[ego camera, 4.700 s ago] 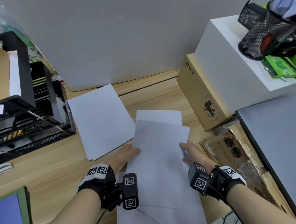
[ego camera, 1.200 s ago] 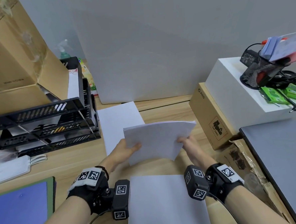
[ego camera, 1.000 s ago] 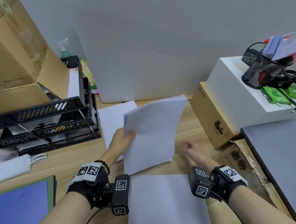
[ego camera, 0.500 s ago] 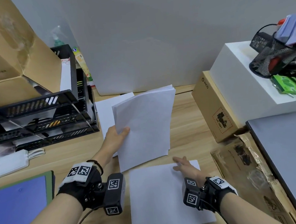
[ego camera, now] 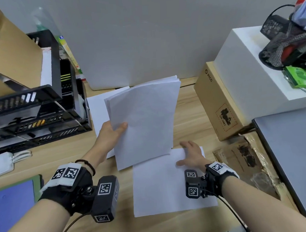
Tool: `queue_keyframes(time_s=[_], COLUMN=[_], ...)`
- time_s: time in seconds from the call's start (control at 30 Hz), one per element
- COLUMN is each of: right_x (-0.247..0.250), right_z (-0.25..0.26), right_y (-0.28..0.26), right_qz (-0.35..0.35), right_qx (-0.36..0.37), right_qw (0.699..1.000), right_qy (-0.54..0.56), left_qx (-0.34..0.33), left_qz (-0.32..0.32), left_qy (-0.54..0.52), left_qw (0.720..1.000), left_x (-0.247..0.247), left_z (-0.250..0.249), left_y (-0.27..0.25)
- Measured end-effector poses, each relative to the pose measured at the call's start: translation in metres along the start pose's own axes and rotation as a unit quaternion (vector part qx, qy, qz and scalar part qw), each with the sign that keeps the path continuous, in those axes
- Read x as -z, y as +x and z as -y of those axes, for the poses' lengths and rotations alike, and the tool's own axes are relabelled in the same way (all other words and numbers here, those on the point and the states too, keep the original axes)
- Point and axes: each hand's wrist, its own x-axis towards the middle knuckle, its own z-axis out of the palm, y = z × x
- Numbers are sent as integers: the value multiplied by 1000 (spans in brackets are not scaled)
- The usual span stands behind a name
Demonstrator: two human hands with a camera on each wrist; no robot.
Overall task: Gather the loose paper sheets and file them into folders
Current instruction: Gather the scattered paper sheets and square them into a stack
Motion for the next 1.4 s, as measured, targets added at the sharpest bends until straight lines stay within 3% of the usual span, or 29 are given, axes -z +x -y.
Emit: queue_keyframes(time_s=[0.1,0.2,0.37,0.5,0.67,0.87,1.17,1.4], right_x=[-3,-7,-3,3,30,90,142,129], right_z=[-6,-7,-7,-4,7,21,51,86], right_y=[-1,-4,0,1,-5,-20,-60,-70], right_qz=[25,-23,-30,23,59,-42,-84,29], right_qx=[-5,-3,-16,-14,20,10,115,187], right_qw=[995,983,973,974,996,993,901,839], right_qy=[-97,-184,-229,-226,-70,109,410,511], left_qx=[5,13,17,22,21,16,-1,-24], left_qz=[-6,-11,-17,-14,-22,-38,0,87], left_qy=[3,4,4,-1,-27,-108,-198,-257], left_qw=[1000,1000,1000,1000,999,993,980,962], left_x=[-2,-2,-1,-2,-3,0,8,13], left_z=[2,4,10,13,10,0,-4,-18], left_y=[2,3,6,7,9,8,-6,-19])
